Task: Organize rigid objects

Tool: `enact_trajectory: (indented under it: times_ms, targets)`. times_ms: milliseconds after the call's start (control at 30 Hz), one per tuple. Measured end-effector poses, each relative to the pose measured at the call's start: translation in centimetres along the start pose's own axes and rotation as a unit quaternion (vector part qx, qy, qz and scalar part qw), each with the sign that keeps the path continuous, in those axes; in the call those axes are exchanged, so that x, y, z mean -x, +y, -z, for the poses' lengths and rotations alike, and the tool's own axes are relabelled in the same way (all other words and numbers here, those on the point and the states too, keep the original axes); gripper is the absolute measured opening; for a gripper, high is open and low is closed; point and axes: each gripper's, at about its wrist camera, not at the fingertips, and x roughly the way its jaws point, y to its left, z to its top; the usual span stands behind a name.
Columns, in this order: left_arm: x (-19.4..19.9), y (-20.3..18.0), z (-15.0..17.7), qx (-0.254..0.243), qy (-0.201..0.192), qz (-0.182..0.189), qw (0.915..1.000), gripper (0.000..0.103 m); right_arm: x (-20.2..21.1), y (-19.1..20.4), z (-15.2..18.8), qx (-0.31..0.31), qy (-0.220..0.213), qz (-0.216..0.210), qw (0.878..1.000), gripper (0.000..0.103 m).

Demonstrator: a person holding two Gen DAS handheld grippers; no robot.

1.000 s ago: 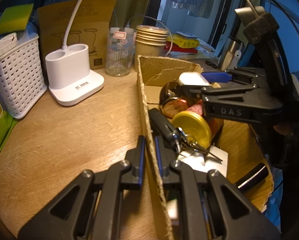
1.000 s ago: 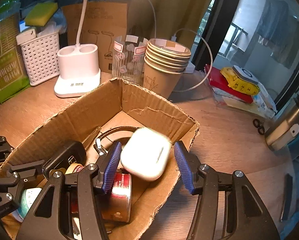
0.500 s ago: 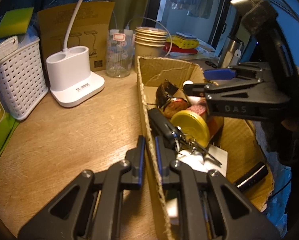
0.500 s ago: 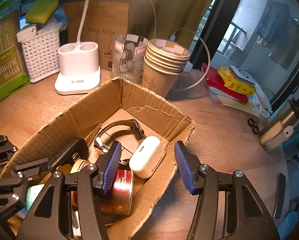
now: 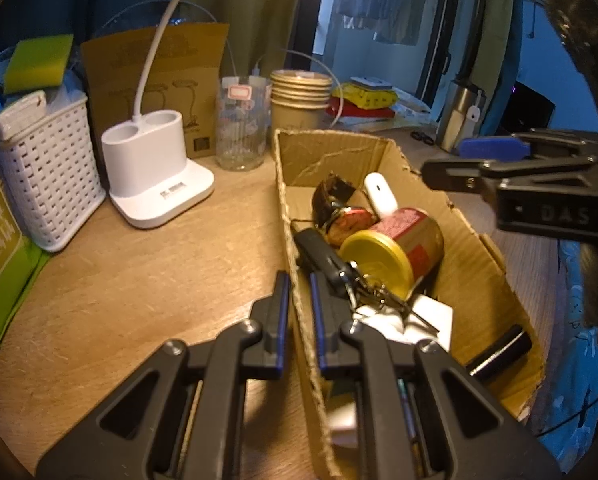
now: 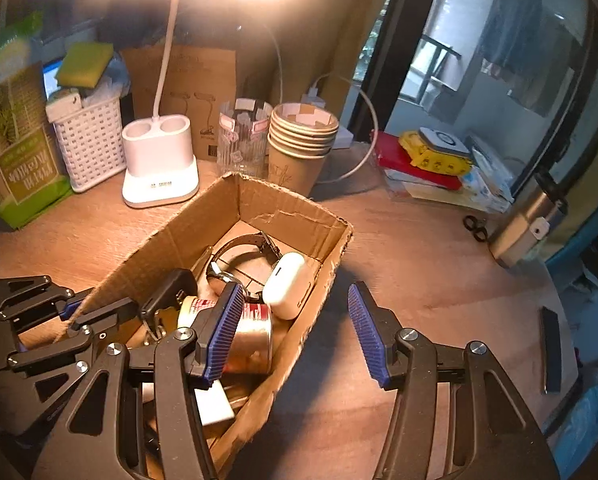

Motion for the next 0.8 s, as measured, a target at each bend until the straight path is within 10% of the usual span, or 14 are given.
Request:
enact_trajectory:
  times_ms: [800]
  targets:
    - [10.0, -3.0, -2.7, -0.045, -0.116, 0.038, 0.9915, 0.029, 12.9, -0.9, 4.2, -0.074, -0.084, 0.060, 0.992, 0.058]
